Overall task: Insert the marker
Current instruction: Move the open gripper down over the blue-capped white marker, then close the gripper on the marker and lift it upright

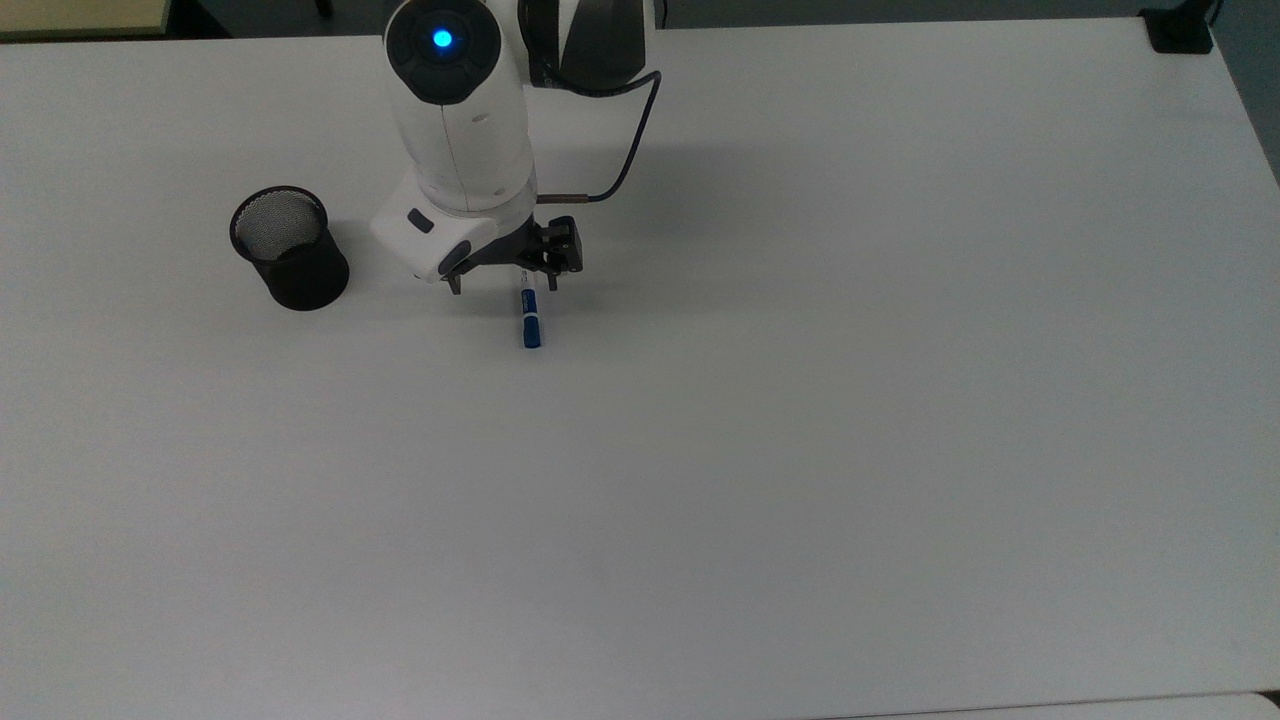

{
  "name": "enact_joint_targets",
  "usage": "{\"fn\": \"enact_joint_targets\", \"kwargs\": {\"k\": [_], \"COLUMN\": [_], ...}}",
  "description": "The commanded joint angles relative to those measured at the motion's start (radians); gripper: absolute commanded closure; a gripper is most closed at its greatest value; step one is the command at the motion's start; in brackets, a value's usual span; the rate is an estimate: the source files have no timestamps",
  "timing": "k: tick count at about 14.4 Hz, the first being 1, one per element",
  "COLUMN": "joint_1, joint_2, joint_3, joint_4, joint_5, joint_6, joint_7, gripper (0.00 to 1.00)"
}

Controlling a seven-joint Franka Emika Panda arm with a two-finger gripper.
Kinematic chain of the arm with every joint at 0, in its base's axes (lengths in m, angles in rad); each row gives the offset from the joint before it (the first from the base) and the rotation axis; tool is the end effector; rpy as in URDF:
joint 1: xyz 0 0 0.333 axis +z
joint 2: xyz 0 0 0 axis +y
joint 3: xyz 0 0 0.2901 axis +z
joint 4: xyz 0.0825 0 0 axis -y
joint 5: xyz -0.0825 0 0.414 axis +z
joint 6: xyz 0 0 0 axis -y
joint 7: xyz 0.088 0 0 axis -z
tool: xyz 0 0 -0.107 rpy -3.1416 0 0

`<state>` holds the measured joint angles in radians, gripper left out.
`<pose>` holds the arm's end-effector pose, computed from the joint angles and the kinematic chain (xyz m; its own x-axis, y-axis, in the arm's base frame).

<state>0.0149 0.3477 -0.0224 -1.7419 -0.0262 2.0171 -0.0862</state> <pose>0.6568 -0.0056 0.3310 0.9931 0.0906 -0.0749 0.0927 -0.9954 0.0240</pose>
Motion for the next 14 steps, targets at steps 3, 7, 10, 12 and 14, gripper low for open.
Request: {"fn": "enact_joint_targets", "kwargs": {"k": [3,7,10,12,14], "joint_1": [0.036,0.031,0.031,0.033,0.034], "joint_2": [0.025,0.045,0.068,0.07,0.07], "joint_3": [-0.007,-0.007,-0.007,-0.007,-0.007], "joint_4": [-0.045,-0.05,-0.041,-0.039,-0.039], "joint_5": [-0.041,-0.038,-0.034,-0.035,-0.035], "joint_6": [0.034,0.038,0.086,0.109,0.109], "joint_7": [0.026,0.026,0.042,0.065,0.071], "gripper": [0.17,0.26,0.28,0.28,0.29]}}
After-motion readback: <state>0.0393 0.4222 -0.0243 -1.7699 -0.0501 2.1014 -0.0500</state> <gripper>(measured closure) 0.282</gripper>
